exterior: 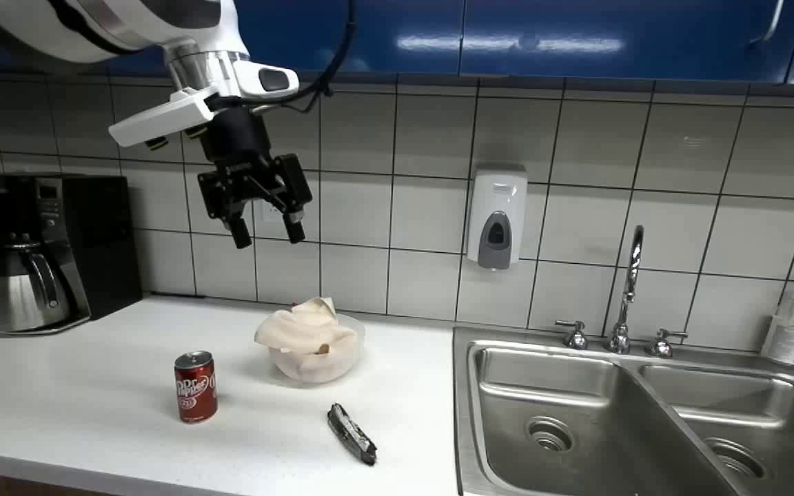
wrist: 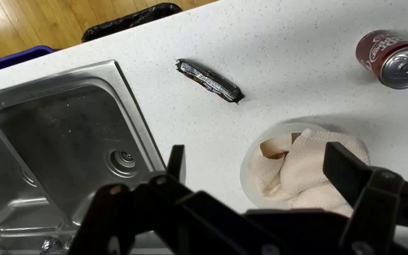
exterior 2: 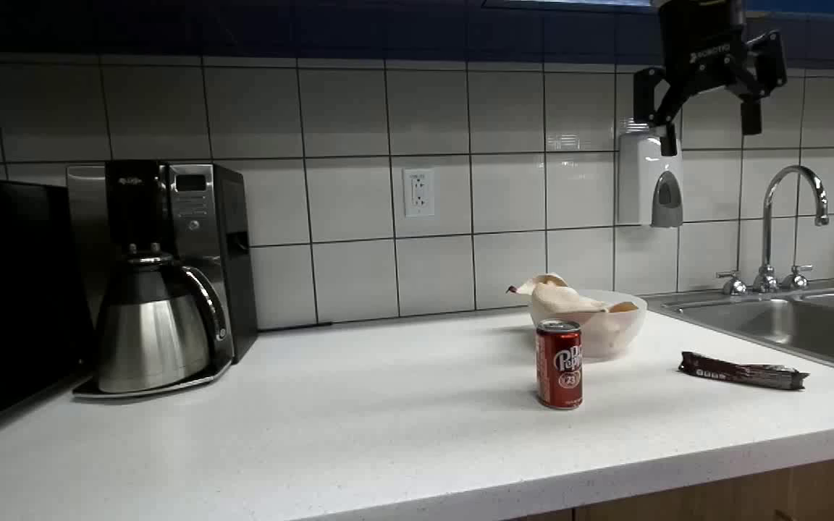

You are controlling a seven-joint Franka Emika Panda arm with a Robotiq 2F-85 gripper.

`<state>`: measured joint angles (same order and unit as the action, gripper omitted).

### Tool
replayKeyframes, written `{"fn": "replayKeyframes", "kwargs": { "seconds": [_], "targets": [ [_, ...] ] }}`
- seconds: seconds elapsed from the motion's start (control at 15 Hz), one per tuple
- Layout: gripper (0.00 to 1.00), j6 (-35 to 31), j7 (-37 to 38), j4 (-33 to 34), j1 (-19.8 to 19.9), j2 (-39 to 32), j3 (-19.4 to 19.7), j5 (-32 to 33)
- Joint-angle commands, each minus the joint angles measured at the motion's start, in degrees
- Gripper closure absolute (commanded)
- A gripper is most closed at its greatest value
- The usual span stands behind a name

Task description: Remove the towel from the bowl

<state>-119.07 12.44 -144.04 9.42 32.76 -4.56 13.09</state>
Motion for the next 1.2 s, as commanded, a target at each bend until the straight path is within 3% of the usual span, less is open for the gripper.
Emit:
{"fn": "replayKeyframes", "kwargs": {
  "seconds": [0.0,0.53,1.13],
  "targets": [
    [0.0,0.27,0.41,0.16,-0.99,-0.08,0.86,0.53],
    [0.0,-2.37,2.47,-1.28,-0.89,-1.48,-0.05,1.13],
    [0.0,-18.3,22.4,1.89,0.71,-19.84,-4.81,8.76]
  ]
}}
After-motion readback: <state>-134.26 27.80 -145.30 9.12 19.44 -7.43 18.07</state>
